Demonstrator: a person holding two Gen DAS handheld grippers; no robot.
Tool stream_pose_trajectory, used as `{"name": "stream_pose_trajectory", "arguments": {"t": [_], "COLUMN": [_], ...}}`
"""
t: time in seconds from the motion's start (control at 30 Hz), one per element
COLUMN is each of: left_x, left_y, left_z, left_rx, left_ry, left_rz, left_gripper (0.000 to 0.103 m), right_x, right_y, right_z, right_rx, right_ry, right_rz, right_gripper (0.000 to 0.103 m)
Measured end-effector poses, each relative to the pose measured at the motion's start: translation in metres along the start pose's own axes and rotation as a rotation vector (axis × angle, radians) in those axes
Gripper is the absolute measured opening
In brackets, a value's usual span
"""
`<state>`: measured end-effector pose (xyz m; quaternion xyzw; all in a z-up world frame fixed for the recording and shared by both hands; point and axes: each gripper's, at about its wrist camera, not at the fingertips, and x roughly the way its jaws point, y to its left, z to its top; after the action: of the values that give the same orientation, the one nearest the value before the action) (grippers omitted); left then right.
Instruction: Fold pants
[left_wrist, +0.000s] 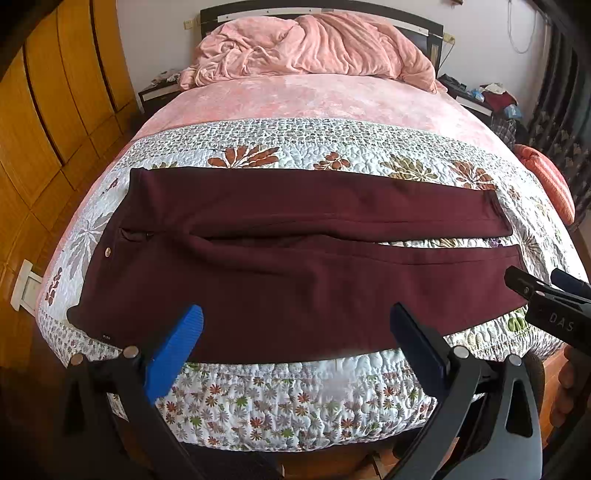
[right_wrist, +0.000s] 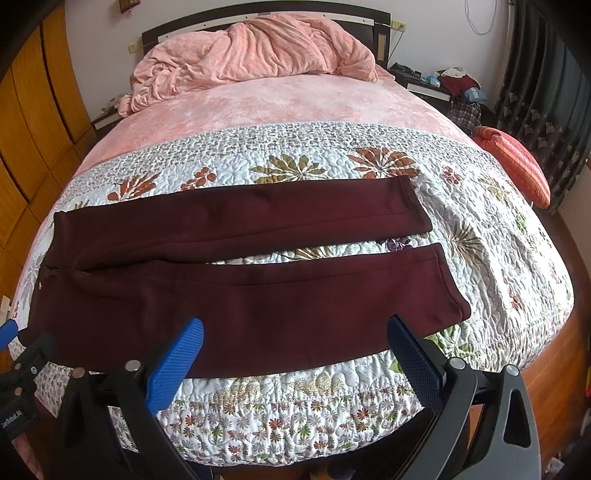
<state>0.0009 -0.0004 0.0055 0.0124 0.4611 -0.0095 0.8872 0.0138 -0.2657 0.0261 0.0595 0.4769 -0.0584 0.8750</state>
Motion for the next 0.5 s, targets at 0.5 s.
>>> {"name": "stream_pose_trajectory", "arguments": {"t": [0.5], "left_x": [0.0019], "left_y": [0.0008], "left_z": [-0.0006], "left_rx": [0.0], "left_ry": [0.002], "left_rz": [0.002], "left_gripper": [0.1], "right_x": [0.001], "right_y": [-0.0019], "right_z": [-0.0013], "right_rx": [-0.002], "right_ry": [0.003], "right_rz": [-0.001], "right_gripper": [0.099]}}
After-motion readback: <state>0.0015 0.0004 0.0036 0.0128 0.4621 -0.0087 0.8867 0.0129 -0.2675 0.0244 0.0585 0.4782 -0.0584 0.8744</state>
